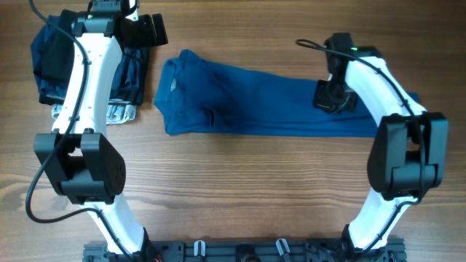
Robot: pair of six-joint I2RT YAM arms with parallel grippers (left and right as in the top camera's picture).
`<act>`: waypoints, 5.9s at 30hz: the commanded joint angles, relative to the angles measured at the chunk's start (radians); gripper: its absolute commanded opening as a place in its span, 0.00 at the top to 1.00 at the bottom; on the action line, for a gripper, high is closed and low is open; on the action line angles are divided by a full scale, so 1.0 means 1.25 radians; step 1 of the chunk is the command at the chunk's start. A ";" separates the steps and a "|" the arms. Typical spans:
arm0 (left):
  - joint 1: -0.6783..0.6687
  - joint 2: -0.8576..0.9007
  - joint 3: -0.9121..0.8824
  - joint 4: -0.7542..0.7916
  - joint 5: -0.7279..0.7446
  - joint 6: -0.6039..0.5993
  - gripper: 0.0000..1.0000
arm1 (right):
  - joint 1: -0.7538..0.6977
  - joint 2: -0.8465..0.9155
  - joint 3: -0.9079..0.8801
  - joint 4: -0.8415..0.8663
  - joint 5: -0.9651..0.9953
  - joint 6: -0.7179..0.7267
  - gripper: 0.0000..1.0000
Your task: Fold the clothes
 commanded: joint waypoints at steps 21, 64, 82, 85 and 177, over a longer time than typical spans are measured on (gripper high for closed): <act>0.001 0.005 -0.002 0.002 -0.005 0.001 0.00 | -0.177 -0.028 -0.163 -0.004 0.112 0.045 0.96; 0.001 0.005 -0.002 0.002 -0.005 0.001 0.00 | -0.439 -0.112 -0.107 0.106 0.110 -0.008 0.93; 0.001 0.005 -0.002 0.002 -0.005 0.001 0.00 | -0.647 -0.099 -0.088 0.340 -0.435 -0.504 0.54; 0.001 0.005 -0.002 0.002 -0.005 0.001 0.00 | -0.648 -0.060 -0.094 0.355 -0.448 -0.518 0.61; 0.001 0.005 -0.002 0.002 -0.005 0.001 0.00 | -0.486 0.079 0.002 0.562 -0.219 -0.463 0.76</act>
